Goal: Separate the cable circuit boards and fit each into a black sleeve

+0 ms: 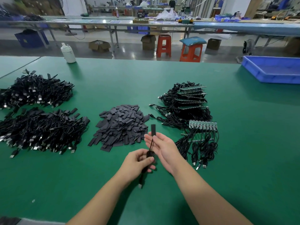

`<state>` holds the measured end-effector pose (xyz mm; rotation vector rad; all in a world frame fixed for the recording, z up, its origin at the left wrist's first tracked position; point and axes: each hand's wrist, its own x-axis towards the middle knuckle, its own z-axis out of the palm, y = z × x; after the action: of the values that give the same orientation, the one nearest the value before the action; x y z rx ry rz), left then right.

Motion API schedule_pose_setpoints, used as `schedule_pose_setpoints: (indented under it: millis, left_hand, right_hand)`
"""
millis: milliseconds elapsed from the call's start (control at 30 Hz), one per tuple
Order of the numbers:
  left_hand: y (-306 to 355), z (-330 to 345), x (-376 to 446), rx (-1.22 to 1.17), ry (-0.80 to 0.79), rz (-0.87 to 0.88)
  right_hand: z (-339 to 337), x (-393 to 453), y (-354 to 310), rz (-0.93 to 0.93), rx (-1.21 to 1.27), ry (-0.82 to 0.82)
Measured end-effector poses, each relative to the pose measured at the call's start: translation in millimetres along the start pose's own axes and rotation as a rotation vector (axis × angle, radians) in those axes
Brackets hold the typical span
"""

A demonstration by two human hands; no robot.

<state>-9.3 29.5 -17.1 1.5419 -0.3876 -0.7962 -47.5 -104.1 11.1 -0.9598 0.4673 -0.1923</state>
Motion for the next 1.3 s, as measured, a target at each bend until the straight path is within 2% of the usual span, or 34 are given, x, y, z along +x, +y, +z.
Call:
schedule_pose_setpoints:
  millis: [67,133,267,367,433,533,667,767,933,1133,1300]
  left_hand:
    - [10,-16,1,0.021,0.091,0.014]
    - [23,-44,4,0.189,0.244,0.041]
    - [48,-129,14,0.99,0.561,0.035]
    - [60,-191,23,1.338,0.674,-0.124]
    - [66,-225,29,1.452,0.733,-0.163]
    - [68,-260,37,1.431,0.812,-0.2]
    - [55,-280,41,1.411,0.795,-0.268]
    - [47,-282,42,1.375,0.79,-0.256]
    - [39,-273,43,1.333,0.783,-0.264]
    - [39,-263,45,1.355,0.67,-0.244]
    - [37,-264,51,1.399,0.585,-0.275]
  right_hand:
    - [-1,2,-6,-0.07,-0.395,0.043]
    - [-12,5,-18,-0.196,-0.845,0.111]
    - [-49,11,-48,-0.41,-1.513,0.269]
    - [-82,21,-68,-0.459,-1.844,0.391]
    - [-99,26,-82,-0.378,-1.901,0.473]
    - [-116,31,-93,-0.207,-1.981,0.449]
    - [-122,37,-103,-0.039,-1.809,0.387]
    - [-124,41,-111,0.016,-1.74,0.37]
    - [-125,45,-117,0.113,-1.816,0.326]
    - [-128,47,-116,0.119,-1.809,0.444]
    - [-135,46,-115,0.158,-1.855,0.448]
